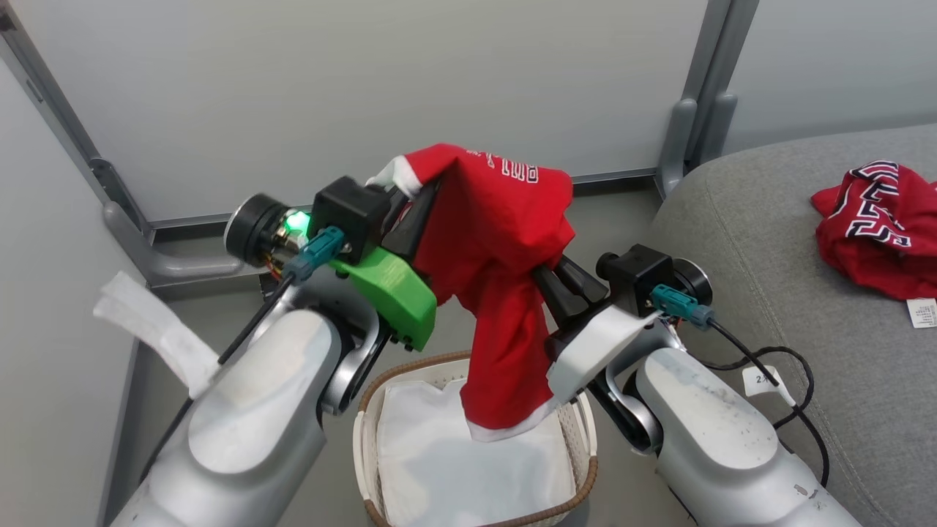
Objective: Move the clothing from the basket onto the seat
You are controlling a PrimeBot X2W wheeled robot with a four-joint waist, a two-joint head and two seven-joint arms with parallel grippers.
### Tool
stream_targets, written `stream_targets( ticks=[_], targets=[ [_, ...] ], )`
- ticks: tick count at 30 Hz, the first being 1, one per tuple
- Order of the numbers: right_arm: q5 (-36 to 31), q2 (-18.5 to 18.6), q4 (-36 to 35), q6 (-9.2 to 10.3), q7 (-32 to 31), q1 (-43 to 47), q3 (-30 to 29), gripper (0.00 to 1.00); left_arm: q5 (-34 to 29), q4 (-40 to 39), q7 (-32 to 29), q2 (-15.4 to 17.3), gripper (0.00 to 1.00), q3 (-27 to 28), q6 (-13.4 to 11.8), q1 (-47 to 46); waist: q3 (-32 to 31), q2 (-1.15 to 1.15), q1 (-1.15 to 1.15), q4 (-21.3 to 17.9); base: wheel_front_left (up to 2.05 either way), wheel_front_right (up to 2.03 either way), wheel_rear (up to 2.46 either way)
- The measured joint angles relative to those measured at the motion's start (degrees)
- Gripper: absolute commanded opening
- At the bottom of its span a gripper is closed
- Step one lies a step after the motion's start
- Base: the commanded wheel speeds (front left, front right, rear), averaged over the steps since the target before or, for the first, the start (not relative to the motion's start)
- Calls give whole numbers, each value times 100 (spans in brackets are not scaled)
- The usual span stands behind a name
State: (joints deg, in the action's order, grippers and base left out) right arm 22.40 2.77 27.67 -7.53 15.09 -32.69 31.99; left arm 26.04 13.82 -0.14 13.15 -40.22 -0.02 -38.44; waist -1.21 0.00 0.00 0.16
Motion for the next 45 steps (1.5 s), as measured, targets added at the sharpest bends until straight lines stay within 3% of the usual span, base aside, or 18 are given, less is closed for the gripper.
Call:
stream_targets(
  ticks=[1, 2, 11, 26, 45],
  targets=[
    [-41, 1, -22, 0, 1, 35, -51, 0, 64, 42, 149, 5, 46, 53, -44, 152, 6, 0, 0, -21, 0, 0, 0],
    [-64, 0, -41, 0, 0, 51, -98, 0, 97, 77, 264, 10, 100, 80, -64, 271, 12, 0, 0, -40, 0, 0, 0],
    [-405, 1, -248, 0, 1, 260, -646, 0, 310, 391, 1084, 34, 100, 94, -19, 1190, 104, 0, 0, -174, 0, 0, 0],
    [-925, 1, -590, 0, 0, 593, -1736, 0, 443, 557, 1383, 75, 100, 27, -7, 1846, 271, 0, 0, -453, 0, 0, 0],
    [-1302, 3, -945, 0, 0, 972, -2499, 0, 203, 628, 1490, -143, 100, -120, 46, 1818, 700, 0, 0, -1752, 0, 0, 0]
  ],
)
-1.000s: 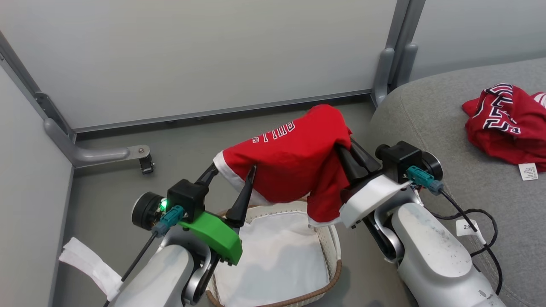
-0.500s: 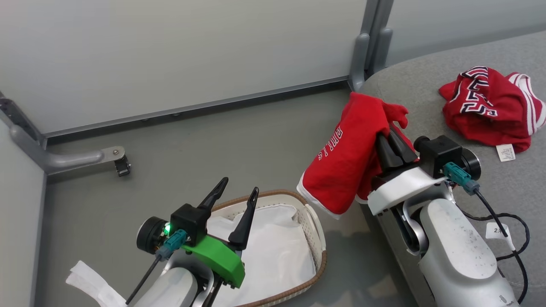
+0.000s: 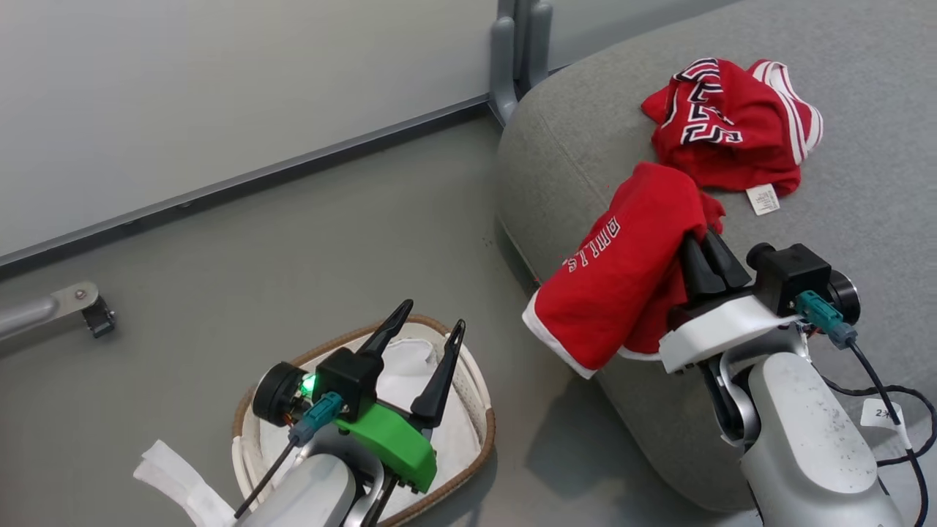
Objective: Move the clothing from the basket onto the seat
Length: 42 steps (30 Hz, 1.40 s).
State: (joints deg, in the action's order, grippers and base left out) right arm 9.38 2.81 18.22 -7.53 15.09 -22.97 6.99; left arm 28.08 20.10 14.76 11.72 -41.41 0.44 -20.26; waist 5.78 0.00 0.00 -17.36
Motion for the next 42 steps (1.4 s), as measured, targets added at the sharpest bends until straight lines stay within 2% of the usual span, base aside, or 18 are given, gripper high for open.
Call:
stream_targets(
  ticks=[8, 16, 18, 25, 30, 33, 37, 42],
  targets=[
    [-179, 2, 94, 0, 0, -154, -268, 0, -109, 41, 1, -75, 100, -108, 41, -205, 375, 0, 0, -314, 0, 0, 0],
    [-870, 45, 189, 0, 0, -1085, -886, 0, -142, 41, 3, -137, 100, -153, 81, -304, 677, 0, 0, -180, 0, 0, 0],
    [-994, 196, 246, 0, 0, -1400, -1042, 0, -142, 36, 2, -145, 100, -160, 89, -317, 728, 0, 0, -95, 0, 0, 0],
    [-1301, 1106, 556, 0, -191, -2575, -1607, 0, -200, -35, 19, -158, 100, -204, 100, -443, 934, 0, 0, 307, 0, 0, 0],
    [-1516, 1923, 1046, 0, -565, -3201, -2283, 0, -256, -99, 18, -169, 100, -253, 104, -533, 1123, 0, 0, 641, 0, 0, 0],
    [-1678, 2249, 1370, 0, -712, -3434, -2463, 0, -277, -129, 16, -172, 100, -281, 104, -600, 1259, 0, 0, 838, 0, 0, 0],
    [-1835, 2437, 1786, 0, -759, -3506, -2560, 0, -345, -156, 1, -171, 100, -319, 101, -686, 1486, 0, 0, 1081, 0, 0, 0],
    [-2008, 2458, 2288, 0, -706, -3342, -2848, 0, -400, -202, -1, -180, 100, -387, 96, -776, 1763, 0, 0, 1353, 0, 0, 0]
  ],
)
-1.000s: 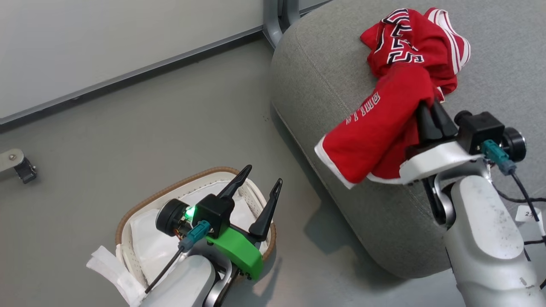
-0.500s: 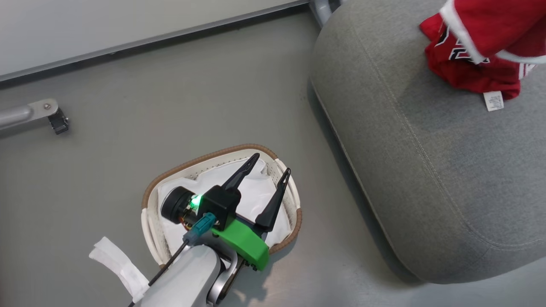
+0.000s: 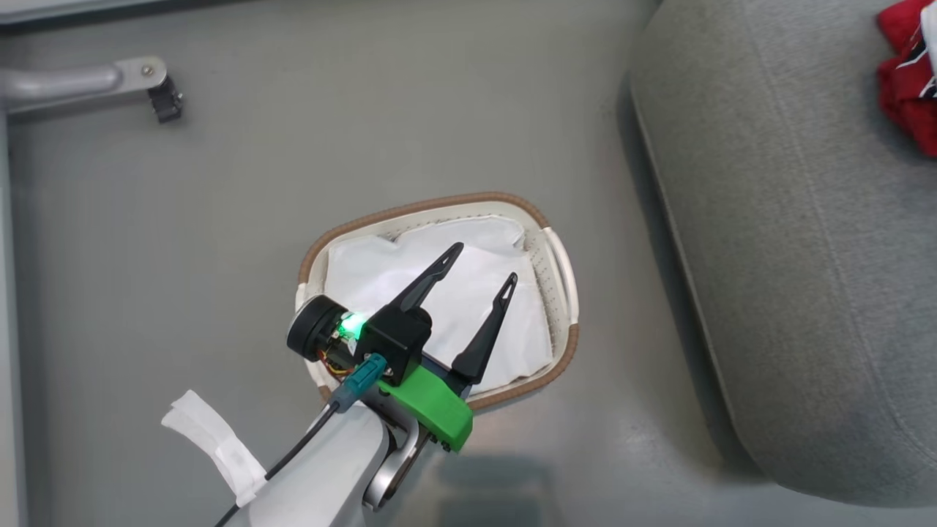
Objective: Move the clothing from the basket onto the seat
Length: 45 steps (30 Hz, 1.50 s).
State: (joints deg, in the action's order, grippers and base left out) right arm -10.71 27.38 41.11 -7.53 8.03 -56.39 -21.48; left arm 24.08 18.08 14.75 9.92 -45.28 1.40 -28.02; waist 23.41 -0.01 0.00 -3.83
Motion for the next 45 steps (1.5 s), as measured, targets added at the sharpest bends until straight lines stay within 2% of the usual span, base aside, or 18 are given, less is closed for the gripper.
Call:
stream_targets(
  ticks=[8, 9, 10, 11, 12, 13, 21, 27, 37, 45],
  targets=[
    [-364, -278, 791, 0, 277, 378, -386, 0, 51, -18, -4, 33, 100, 68, -91, 1, 330, 0, 0, 275, 0, 0, 0],
    [-399, -313, 845, 0, 331, 378, -412, 15, 56, -21, -4, 38, 100, 83, -102, 3, 349, 0, 0, 279, 0, 0, 0],
    [-416, -346, 896, 0, 369, 377, -421, 20, 63, -22, -4, 42, 100, 94, -122, 6, 355, 0, 0, 271, 0, 0, 0],
    [-459, -392, 950, 0, 417, 378, -424, 49, 71, -23, -4, 47, 100, 107, -138, 9, 355, 0, 0, 257, 0, 0, 0],
    [-480, -439, 999, 0, 466, 381, -424, 95, 88, -21, -3, 47, 100, 116, -141, 13, 348, 0, 0, 238, 0, 0, 0],
    [-497, -486, 1026, 0, 506, 385, -427, 100, 93, -20, -2, 47, 100, 122, -142, 19, 333, 0, 0, 215, 0, 0, 0],
    [-470, -771, 1080, 0, 677, 605, -171, 100, 210, -14, 5, 57, 100, 301, -186, 126, 58, 0, 0, -3, 0, 0, 0],
    [-172, -1013, 642, 0, 698, 918, 143, 100, 290, -36, 29, 82, 100, 557, -198, 289, -262, 0, 0, -159, 0, 0, 0],
    [464, -1370, -124, 0, 706, 1435, 995, 100, 310, -174, 37, -21, 100, 1410, -252, 956, -1011, 0, 0, -217, 0, 0, 0],
    [849, -1895, -626, 0, 706, 2074, 1503, 100, 158, -436, 37, -177, 100, 2386, -282, 1718, -1609, 0, 0, -72, 0, 0, 0]
  ],
)
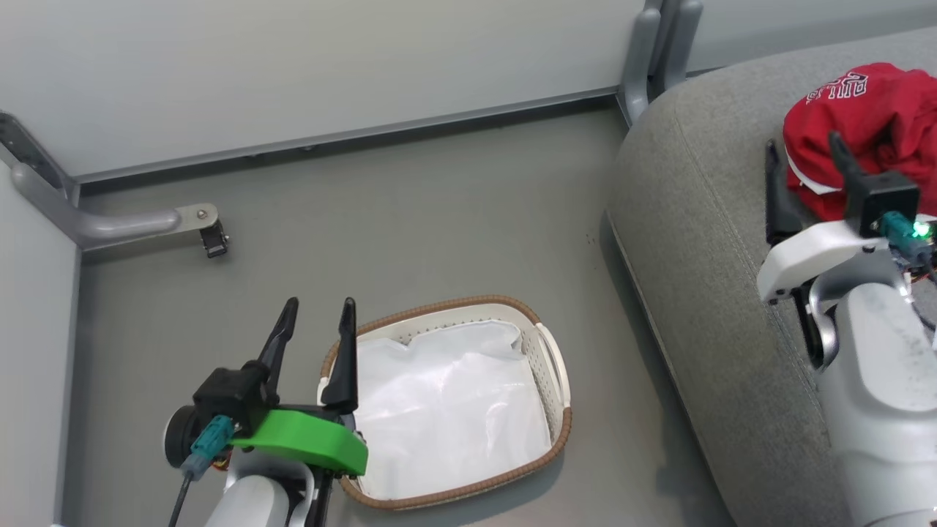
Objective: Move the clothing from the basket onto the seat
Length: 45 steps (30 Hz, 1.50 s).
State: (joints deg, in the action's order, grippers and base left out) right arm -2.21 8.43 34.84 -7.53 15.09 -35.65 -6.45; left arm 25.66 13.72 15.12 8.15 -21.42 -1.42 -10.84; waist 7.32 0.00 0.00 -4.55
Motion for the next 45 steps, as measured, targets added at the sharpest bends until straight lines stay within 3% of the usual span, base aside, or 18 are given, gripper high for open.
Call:
stream_targets(
  ticks=[8, 20, 45],
  targets=[
    [335, -497, -684, 0, 0, 1037, 482, 100, -297, -138, 1, -80, 100, 866, 15, 644, -358, 0, 0, 264, 0, 0, 0],
    [1132, -561, -1629, 0, 0, 2502, 911, 100, -566, -292, 1, -330, 100, 1627, 201, 1479, -613, 0, 0, 428, 0, 0, 0],
    [1301, -566, -1681, 0, 0, 2869, 1235, 100, -817, -279, 1, -506, 100, 1862, 399, 1729, -672, 0, 0, 411, 0, 0, 0]
  ],
)
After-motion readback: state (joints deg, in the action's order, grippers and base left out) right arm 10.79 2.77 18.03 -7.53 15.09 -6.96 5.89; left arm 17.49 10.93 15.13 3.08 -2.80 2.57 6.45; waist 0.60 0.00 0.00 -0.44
